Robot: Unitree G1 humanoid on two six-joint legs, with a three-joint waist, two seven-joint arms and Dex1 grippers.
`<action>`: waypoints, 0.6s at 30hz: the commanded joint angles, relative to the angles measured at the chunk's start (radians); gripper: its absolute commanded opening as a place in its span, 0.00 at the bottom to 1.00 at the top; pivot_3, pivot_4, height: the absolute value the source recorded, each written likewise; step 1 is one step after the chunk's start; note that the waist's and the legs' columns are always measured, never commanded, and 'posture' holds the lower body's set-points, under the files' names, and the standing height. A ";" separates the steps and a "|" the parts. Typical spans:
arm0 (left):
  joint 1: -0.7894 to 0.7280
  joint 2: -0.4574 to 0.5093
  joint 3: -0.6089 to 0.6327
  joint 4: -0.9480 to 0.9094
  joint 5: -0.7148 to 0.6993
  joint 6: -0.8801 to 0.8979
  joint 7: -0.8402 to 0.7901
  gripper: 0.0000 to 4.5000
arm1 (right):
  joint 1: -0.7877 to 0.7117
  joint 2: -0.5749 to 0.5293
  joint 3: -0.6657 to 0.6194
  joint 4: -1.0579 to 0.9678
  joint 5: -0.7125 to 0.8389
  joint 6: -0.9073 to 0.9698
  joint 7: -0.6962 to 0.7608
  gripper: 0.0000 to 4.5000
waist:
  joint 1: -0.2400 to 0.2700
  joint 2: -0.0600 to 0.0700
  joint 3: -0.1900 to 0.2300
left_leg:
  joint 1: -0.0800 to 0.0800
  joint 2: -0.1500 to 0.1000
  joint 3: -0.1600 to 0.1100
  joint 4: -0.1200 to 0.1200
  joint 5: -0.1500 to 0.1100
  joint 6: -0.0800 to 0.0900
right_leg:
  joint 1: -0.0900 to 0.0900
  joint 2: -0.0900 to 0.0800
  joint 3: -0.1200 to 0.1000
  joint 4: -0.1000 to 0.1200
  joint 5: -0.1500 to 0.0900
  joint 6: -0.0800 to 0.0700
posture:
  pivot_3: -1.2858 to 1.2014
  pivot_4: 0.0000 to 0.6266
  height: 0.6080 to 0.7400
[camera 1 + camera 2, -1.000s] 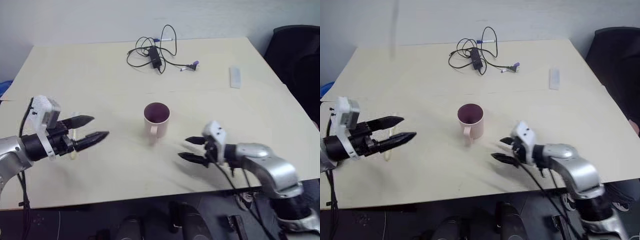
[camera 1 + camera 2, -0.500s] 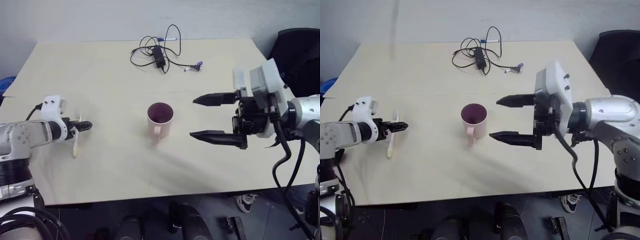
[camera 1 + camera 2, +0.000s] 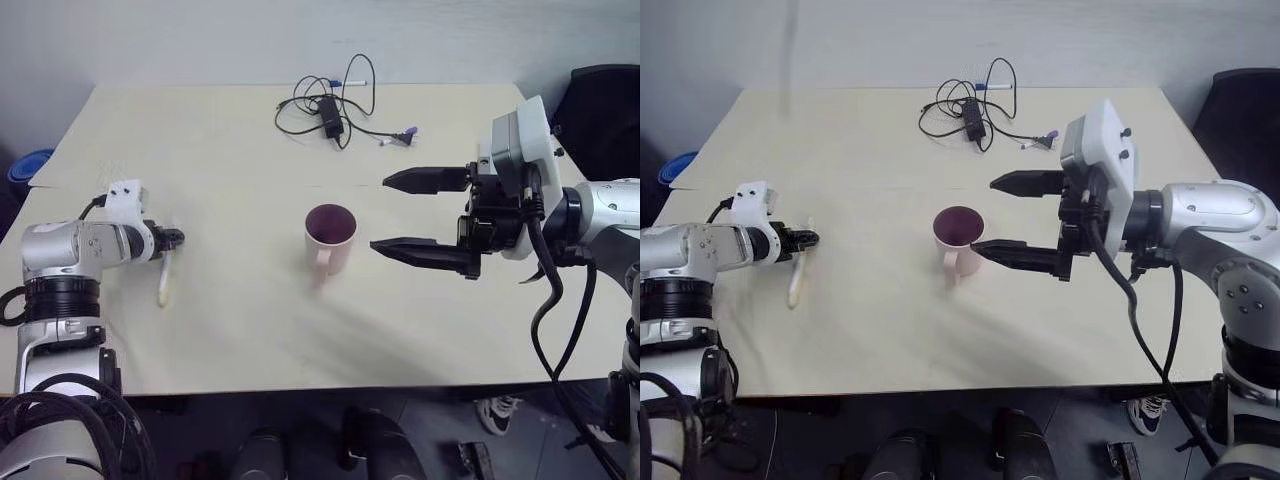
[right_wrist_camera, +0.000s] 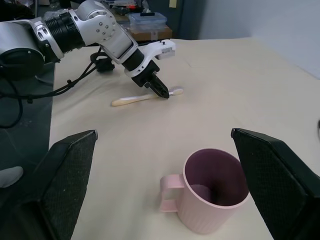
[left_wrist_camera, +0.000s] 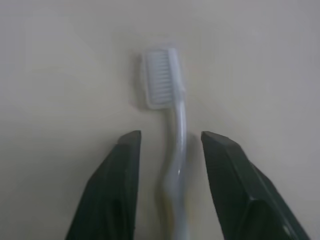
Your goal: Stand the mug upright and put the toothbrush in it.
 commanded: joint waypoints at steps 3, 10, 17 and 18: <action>0.013 -0.009 0.001 -0.002 0.033 0.031 -0.010 0.04 | 0.013 -0.048 -0.035 0.037 -0.055 -0.058 0.007 1.00 | 0.000 0.000 0.000 | 0.000 0.000 0.000 0.000 0.000 0.000 | 0.000 0.000 0.000 0.000 0.000 0.000 | 0.52 0.24 1.00; 0.022 -0.019 0.062 -0.040 0.044 0.025 0.014 0.01 | 0.102 -0.084 -0.087 0.013 -0.039 -0.042 -0.012 1.00 | -0.003 0.000 0.000 | 0.000 0.001 0.001 0.000 0.000 0.000 | 0.000 0.000 0.000 0.000 0.000 0.000 | 0.52 0.24 1.00; -0.185 -0.124 0.224 -0.113 -0.066 -0.263 -0.020 0.01 | 0.191 -0.110 -0.221 -0.015 0.033 0.019 -0.102 1.00 | 0.004 -0.006 0.002 | -0.006 0.001 -0.002 0.001 0.000 0.000 | -0.001 -0.002 -0.004 0.000 0.001 0.000 | 0.52 0.24 1.00; -0.226 -0.150 0.238 -0.129 -0.097 -0.295 -0.045 0.01 | 0.207 -0.115 -0.240 -0.018 0.043 0.029 -0.116 1.00 | 0.005 -0.006 0.002 | -0.011 0.001 -0.002 0.003 0.001 0.000 | -0.002 -0.002 -0.007 -0.001 0.002 0.000 | 0.52 0.24 1.00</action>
